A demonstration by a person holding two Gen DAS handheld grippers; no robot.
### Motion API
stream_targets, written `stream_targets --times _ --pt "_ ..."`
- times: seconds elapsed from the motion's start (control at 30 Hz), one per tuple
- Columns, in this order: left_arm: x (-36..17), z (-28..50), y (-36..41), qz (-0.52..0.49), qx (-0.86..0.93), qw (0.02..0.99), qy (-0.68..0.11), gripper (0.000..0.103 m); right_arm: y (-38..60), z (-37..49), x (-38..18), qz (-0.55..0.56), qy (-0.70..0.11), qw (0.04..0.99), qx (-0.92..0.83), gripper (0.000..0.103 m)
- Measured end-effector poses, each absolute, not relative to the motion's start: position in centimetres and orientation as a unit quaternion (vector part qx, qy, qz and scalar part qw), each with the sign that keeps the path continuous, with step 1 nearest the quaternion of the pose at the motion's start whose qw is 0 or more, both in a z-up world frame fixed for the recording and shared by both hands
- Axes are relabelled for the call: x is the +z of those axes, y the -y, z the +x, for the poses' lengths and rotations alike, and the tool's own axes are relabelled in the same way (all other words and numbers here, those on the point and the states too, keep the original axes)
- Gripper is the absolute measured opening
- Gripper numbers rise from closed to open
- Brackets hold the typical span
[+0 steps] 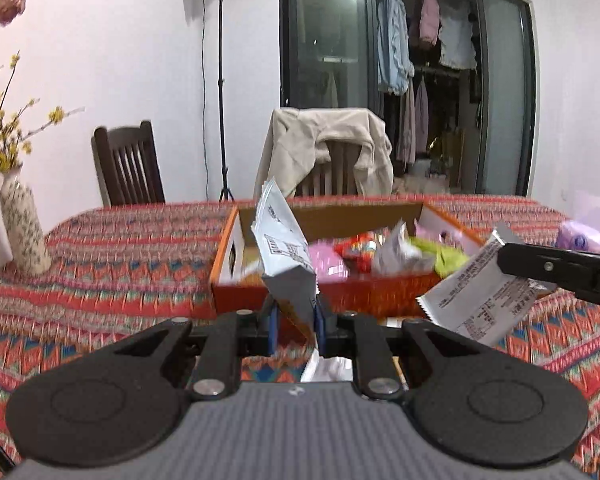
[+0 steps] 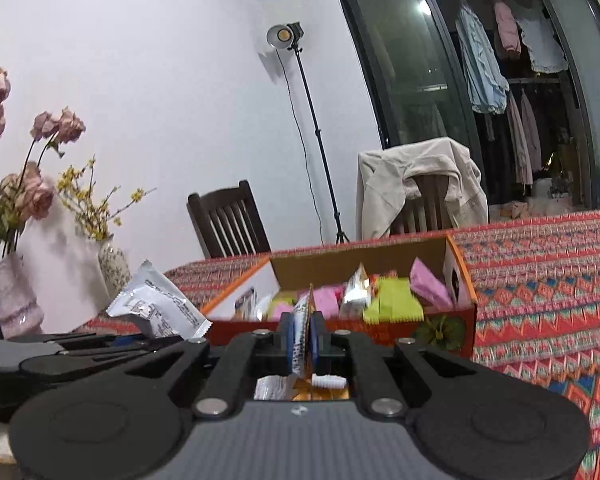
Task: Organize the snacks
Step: 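Carry both packets over the orange box and open both grippers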
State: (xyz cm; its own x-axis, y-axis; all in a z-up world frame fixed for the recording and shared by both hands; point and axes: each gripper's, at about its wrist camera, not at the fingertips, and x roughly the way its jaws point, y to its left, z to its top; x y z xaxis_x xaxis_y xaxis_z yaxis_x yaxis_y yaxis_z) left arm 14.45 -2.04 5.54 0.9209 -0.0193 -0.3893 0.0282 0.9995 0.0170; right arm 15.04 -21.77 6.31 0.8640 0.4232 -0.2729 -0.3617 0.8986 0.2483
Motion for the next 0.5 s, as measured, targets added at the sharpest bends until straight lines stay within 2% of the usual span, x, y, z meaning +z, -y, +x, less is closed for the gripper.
stream_targets --times 0.5 --pt "8.3 22.0 3.1 -0.011 -0.008 0.993 -0.116 0.018 20.4 25.5 8.4 0.129 -0.155 0.965 0.168 0.008"
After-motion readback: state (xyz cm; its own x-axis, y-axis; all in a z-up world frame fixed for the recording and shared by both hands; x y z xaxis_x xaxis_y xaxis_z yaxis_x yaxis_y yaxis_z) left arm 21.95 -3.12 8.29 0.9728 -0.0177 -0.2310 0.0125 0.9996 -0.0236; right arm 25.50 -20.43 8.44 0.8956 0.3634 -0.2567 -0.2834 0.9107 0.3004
